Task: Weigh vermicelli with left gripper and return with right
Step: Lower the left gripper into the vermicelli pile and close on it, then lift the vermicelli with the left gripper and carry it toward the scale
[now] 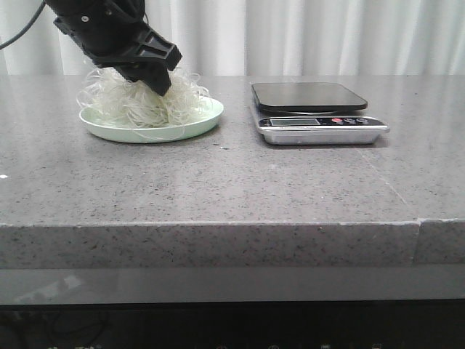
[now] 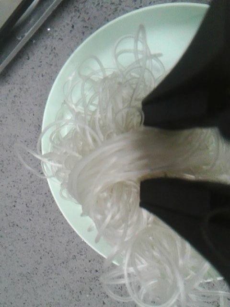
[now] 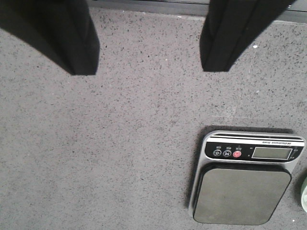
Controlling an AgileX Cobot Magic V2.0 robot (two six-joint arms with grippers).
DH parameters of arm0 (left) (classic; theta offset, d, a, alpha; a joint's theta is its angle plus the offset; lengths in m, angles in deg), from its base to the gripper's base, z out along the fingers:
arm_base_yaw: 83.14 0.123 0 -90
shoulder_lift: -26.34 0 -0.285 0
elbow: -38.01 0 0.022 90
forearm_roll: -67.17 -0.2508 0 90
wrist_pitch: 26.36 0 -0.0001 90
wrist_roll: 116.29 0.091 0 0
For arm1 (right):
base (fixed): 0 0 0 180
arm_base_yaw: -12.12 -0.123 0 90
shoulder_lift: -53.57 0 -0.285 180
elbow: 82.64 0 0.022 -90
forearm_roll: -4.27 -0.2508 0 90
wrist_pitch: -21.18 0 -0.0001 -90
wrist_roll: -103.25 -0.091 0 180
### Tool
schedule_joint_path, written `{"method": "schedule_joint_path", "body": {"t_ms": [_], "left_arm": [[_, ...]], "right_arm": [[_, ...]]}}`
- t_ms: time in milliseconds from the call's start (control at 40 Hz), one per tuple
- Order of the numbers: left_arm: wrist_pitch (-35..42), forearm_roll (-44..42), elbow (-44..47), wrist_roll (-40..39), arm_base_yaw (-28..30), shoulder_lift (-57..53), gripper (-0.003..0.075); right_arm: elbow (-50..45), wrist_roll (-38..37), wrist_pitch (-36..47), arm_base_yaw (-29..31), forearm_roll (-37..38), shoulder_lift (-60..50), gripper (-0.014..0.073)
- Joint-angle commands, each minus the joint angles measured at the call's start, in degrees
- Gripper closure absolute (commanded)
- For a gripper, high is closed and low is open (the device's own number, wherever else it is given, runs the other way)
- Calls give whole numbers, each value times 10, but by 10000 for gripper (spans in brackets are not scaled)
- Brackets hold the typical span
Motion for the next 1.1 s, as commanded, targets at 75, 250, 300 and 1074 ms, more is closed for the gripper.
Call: {"method": "schedule_joint_path", "body": {"t_ms": [75, 250, 300, 1074], "left_arm": [[10, -1, -24, 0, -3, -23, 564], [-44, -1, -61, 0, -3, -25, 565], [-67, -1, -77, 0, -3, -25, 565], [-6, 35, -283, 0, -96, -21, 565]], "right_arm": [[18, 2, 35, 2, 0, 6, 32], [18, 2, 35, 2, 0, 6, 32], [18, 2, 35, 2, 0, 6, 32], [18, 2, 35, 2, 0, 6, 32]]}}
